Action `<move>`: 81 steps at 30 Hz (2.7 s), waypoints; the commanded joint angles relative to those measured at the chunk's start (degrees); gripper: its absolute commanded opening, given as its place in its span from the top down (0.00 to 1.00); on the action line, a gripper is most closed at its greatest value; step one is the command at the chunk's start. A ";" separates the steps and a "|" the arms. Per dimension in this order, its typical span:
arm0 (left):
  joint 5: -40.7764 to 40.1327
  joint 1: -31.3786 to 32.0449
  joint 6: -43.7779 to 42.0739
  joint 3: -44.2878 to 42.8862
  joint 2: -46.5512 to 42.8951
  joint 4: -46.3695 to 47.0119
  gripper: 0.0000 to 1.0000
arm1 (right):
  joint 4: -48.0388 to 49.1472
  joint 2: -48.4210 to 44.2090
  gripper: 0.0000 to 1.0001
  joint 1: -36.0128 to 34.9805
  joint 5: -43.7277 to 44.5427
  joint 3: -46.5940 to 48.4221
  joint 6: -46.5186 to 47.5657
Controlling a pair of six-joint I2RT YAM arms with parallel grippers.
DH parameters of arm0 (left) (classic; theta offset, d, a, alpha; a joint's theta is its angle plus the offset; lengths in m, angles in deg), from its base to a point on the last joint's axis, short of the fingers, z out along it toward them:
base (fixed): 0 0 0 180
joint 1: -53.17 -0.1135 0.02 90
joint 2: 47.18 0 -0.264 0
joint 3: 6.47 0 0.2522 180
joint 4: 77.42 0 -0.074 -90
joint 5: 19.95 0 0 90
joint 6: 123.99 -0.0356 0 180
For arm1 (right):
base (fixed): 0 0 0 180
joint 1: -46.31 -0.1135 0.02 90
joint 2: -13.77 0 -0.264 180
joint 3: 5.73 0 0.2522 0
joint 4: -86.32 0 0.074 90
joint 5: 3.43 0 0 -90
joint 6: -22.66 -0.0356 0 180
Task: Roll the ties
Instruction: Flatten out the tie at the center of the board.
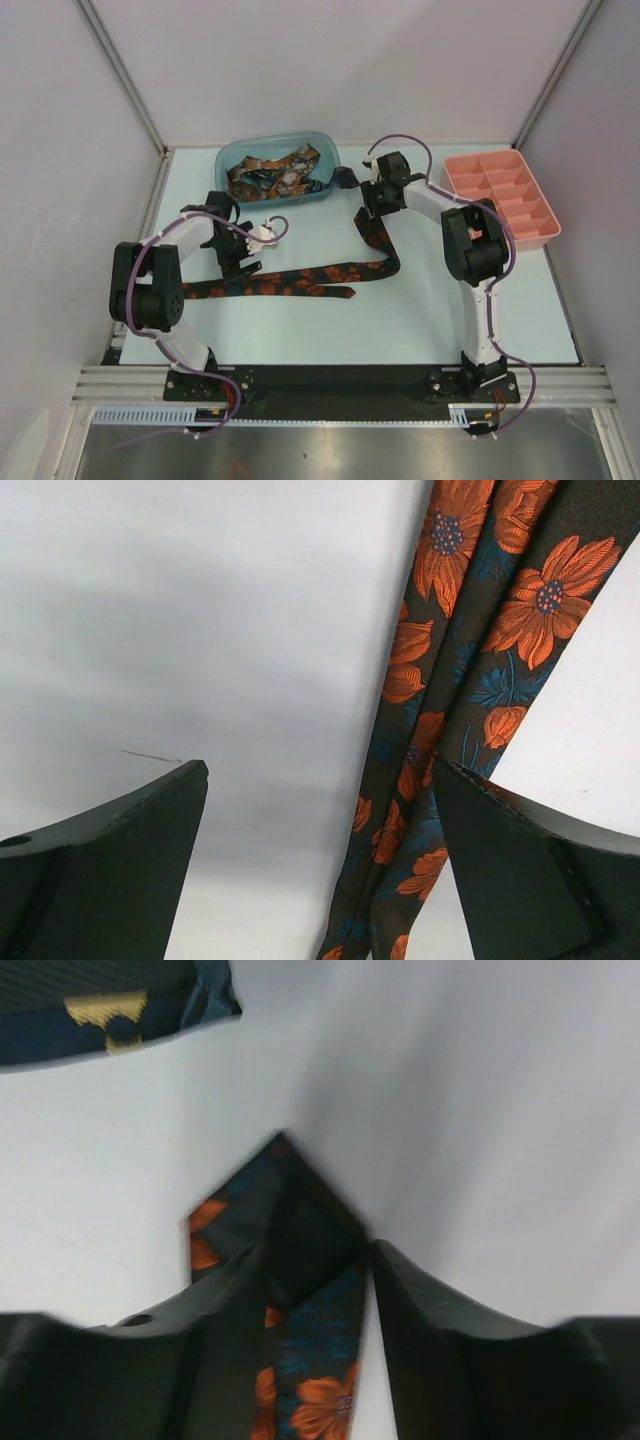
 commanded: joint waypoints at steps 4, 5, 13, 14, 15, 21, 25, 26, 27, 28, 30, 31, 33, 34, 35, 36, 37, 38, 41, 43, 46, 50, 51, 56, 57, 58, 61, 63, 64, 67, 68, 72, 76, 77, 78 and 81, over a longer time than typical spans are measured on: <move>-0.58 -0.20 -0.08 -0.38 -0.88 1.04 0.01 | -10.34 -1.22 0.97 0.62 2.58 -2.47 0.22; -0.66 -0.20 -0.26 -0.29 -0.71 1.05 0.01 | -10.77 -3.07 1.00 1.15 2.21 -5.70 -0.66; 2.31 -0.03 -0.35 -3.26 0.08 -0.27 0.02 | -9.99 -27.76 1.00 7.21 5.10 -25.84 -7.16; 3.19 0.06 -0.17 -4.06 0.00 -0.97 0.02 | -11.29 -29.78 1.00 7.57 5.89 -27.17 -7.87; 4.07 0.32 0.26 -4.94 -0.09 -2.80 0.02 | -12.26 -33.98 1.00 7.83 6.51 -29.79 -8.40; 9.17 6.12 -1.22 -8.20 -1.85 -7.48 0.03 | -21.58 -48.14 1.00 10.21 16.31 -36.41 -12.52; 12.43 10.42 -2.80 -11.17 -0.54 -9.76 0.07 | -27.19 -51.86 1.00 11.61 21.19 -33.35 -16.74; 13.56 12.08 -3.68 -12.06 0.25 -10.72 0.09 | -28.69 -52.13 1.00 12.83 21.89 -32.81 -19.71; 14.18 12.80 -3.95 -13.02 1.65 -12.73 0.10 | -30.01 -52.39 1.00 14.07 22.25 -32.20 -21.05; 15.32 13.50 -4.38 -15.03 2.28 -13.88 0.11 | -32.99 -53.26 1.00 15.73 21.90 -31.76 -22.63; 17.87 15.26 -5.27 -16.45 3.51 -15.65 0.11 | -35.64 -54.23 1.00 22.05 20.42 -31.49 -25.36; 18.23 15.96 -5.36 -17.24 3.86 -15.65 0.11 | -38.78 -55.02 1.00 24.25 19.97 -31.40 -25.98; 18.06 18.16 -5.88 -17.86 5.00 -15.65 0.12 | -40.48 -55.73 1.00 29.51 18.48 -30.87 -25.72; 17.45 18.77 -5.62 -17.95 5.62 -15.31 0.12 | -40.57 -56.17 1.00 31.03 17.60 -30.79 -25.20; 16.66 19.39 -4.92 -17.95 6.06 -14.52 0.10 | -40.49 -56.96 1.00 32.17 16.72 -30.70 -24.84; 16.04 19.40 -4.74 -17.78 6.50 -14.16 0.09 | -40.40 -57.31 1.00 33.23 15.49 -30.70 -24.40; 15.51 19.31 -4.39 -16.65 6.94 -13.55 0.07 | -40.66 -57.58 1.00 33.41 15.66 -30.87 -24.57; 14.99 19.13 -4.13 -15.85 6.94 -11.72 0.06 | -40.75 -57.84 1.00 33.41 15.92 -31.05 -25.01; 14.19 19.31 -4.83 -14.52 7.20 -10.64 0.06 | -40.40 -57.06 1.00 34.03 17.14 -32.63 -25.98; 16.63 19.66 -4.48 -16.18 7.29 -10.82 0.07 | -39.88 -56.44 0.99 35.69 16.63 -33.42 -24.94; 18.66 22.29 -3.86 -18.12 7.20 -11.00 0.11 | -38.99 -55.12 0.69 39.72 15.92 -33.25 -20.91; 20.52 27.74 -3.42 -18.13 7.64 -10.99 0.19 | -38.90 -53.45 0.63 49.92 7.60 -30.35 -15.97; 20.60 28.70 -3.34 -17.52 7.73 -11.00 0.21 | -39.43 -52.58 0.60 50.72 5.66 -29.21 -14.83; 20.17 34.42 0.52 -14.18 6.77 -4.15 0.28 | -38.91 -50.99 0.55 51.43 -5.93 -22.62 -0.73; 19.64 35.30 1.84 -13.30 6.59 -2.75 0.30 | -38.99 -51.07 0.54 51.43 -9.70 -22.35 2.29; 18.94 37.22 2.02 -13.03 6.68 -0.82 0.32 | -38.82 -51.16 0.53 51.34 -14.79 -22.61 5.10; 17.97 39.69 2.29 -12.24 7.47 0.43 0.36 | -39.16 -49.94 0.51 50.03 -15.72 -24.01 11.53; 17.09 40.57 2.29 -11.28 7.99 0.69 0.38 | -39.87 -49.23 0.51 50.11 -15.72 -25.15 14.60; 16.65 41.27 2.12 -10.75 8.26 1.22 0.41 | -40.22 -48.97 0.51 50.11 -15.37 -25.42 15.32; 13.41 42.42 1.50 -7.94 8.69 2.97 0.43 | -39.70 -49.05 0.52 51.25 -16.85 -26.48 17.08; 12.27 42.86 1.76 -7.67 8.96 3.41 0.45 | -39.17 -49.40 0.51 51.34 -17.04 -26.65 17.00; 8.23 43.57 3.95 -7.06 9.75 6.66 0.48 | -38.11 -50.02 0.50 51.08 -19.49 -27.44 15.68; 8.47 43.57 3.44 -5.83 7.66 7.11 0.51 | -38.46 -50.54 0.49 50.73 -20.81 -27.18 16.02; 8.82 43.57 3.17 -5.56 6.25 6.94 0.52 | -38.55 -50.63 0.49 50.73 -20.73 -27.18 16.03; 9.18 43.57 2.73 -5.30 5.72 6.76 0.53 | -38.55 -50.72 0.49 50.73 -20.73 -27.18 16.03; 9.36 43.48 2.73 -5.47 4.83 6.50 0.53 | -38.64 -50.72 0.48 50.55 -21.08 -27.18 16.12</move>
